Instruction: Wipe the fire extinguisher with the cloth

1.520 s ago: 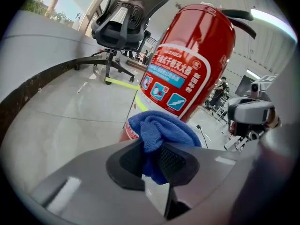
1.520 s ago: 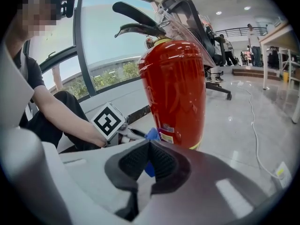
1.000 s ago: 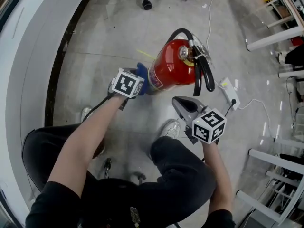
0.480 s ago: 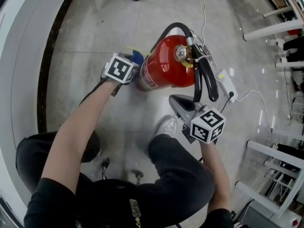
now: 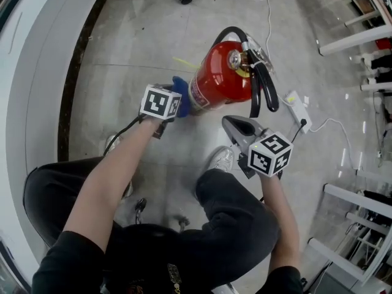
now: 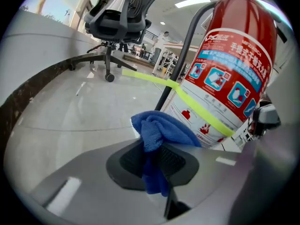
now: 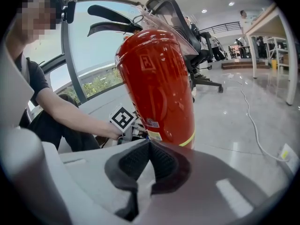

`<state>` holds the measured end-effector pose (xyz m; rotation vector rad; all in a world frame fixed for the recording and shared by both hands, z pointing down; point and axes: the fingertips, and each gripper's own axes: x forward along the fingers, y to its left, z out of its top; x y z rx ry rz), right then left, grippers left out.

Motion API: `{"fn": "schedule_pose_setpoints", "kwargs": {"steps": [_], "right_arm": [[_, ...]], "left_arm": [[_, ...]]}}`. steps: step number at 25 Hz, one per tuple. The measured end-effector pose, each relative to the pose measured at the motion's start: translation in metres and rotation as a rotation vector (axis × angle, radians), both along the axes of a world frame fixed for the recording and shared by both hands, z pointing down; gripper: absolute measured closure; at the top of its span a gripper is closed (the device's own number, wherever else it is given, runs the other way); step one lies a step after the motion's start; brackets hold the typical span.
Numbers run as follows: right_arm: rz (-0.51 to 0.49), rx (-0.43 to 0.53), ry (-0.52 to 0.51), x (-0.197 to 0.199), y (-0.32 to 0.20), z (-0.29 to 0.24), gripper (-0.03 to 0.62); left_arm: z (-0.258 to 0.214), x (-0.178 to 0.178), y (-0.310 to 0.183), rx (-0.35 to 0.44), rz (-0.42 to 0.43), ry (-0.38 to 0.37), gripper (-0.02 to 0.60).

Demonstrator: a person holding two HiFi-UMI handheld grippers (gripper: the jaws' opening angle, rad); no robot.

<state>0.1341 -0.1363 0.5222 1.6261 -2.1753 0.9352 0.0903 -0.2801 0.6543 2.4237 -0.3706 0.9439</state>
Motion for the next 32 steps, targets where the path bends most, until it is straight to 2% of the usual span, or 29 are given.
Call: {"fn": "schedule_pose_setpoints", "kwargs": {"steps": [4,8,14,20,25,28,32], "right_arm": [[-0.004,0.002,0.005,0.000,-0.003,-0.001,0.592],[-0.023,0.009,0.004,-0.006,-0.004,-0.004,0.592],[-0.030,-0.005,0.004,-0.007,-0.001,0.001,0.592],[-0.044,-0.020,-0.006,-0.011,-0.001,0.006,0.592],[-0.064,-0.032,-0.004,-0.016,-0.004,0.011,0.592],[-0.083,-0.036,-0.004,-0.019,-0.005,0.016,0.592],[-0.061,-0.045,-0.016,-0.014,0.001,0.017,0.592]], "left_arm": [[0.003,-0.010,0.026,-0.102,-0.108,0.018,0.528],[0.007,-0.017,0.050,-0.170,-0.193,0.032,0.528],[0.005,-0.013,0.076,-0.230,-0.246,0.067,0.528],[0.012,-0.013,0.066,-0.185,-0.218,0.051,0.528],[0.035,-0.014,0.040,-0.142,-0.160,-0.001,0.528],[0.047,-0.009,0.020,-0.113,-0.100,-0.016,0.528],[0.055,0.006,0.002,-0.049,0.038,-0.033,0.528]]}}
